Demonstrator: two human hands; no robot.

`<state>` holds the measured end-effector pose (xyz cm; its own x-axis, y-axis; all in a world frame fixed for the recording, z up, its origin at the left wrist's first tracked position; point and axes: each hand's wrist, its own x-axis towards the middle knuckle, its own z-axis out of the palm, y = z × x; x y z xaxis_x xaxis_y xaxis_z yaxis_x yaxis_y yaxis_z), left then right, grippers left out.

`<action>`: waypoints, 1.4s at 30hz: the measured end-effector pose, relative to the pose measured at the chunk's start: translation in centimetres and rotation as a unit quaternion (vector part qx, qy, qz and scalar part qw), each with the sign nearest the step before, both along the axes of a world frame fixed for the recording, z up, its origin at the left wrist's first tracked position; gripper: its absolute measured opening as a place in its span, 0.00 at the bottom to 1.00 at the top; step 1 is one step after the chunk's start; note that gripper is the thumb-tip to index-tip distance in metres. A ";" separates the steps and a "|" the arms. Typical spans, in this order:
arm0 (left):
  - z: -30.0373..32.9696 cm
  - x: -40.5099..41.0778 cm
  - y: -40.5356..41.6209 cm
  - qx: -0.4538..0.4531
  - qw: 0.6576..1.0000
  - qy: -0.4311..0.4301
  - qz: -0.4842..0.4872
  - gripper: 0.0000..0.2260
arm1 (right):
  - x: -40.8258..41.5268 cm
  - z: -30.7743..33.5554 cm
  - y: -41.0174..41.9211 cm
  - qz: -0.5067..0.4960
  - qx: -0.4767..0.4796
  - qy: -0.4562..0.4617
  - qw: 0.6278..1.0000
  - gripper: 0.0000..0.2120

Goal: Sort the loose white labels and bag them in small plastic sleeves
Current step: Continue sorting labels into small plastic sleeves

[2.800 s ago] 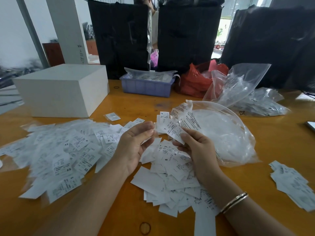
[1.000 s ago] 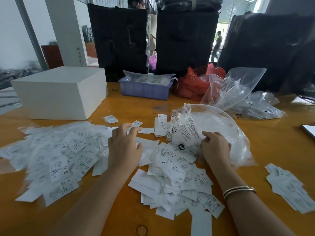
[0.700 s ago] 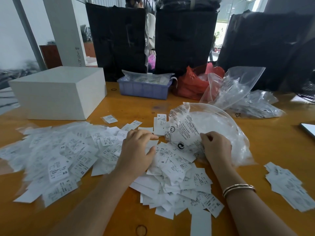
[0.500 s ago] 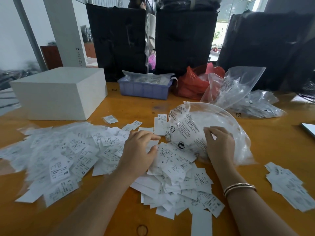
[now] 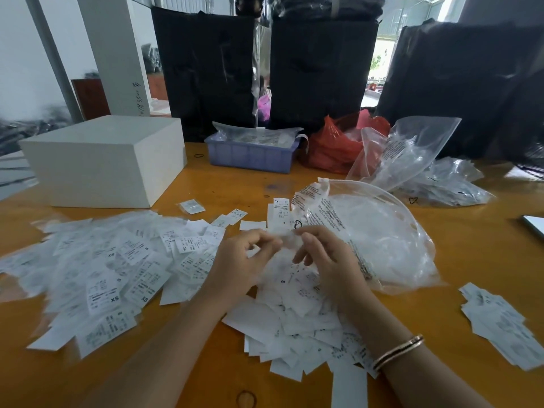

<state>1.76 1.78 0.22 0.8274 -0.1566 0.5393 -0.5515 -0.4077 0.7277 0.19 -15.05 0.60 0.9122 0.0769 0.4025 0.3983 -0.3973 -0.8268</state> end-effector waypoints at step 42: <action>0.5 0.4 0.3 -0.360 0.896 0.229 -0.126 0.15 | 0.1 -0.7 0.8 -0.009 -0.022 0.018 1.000 0.16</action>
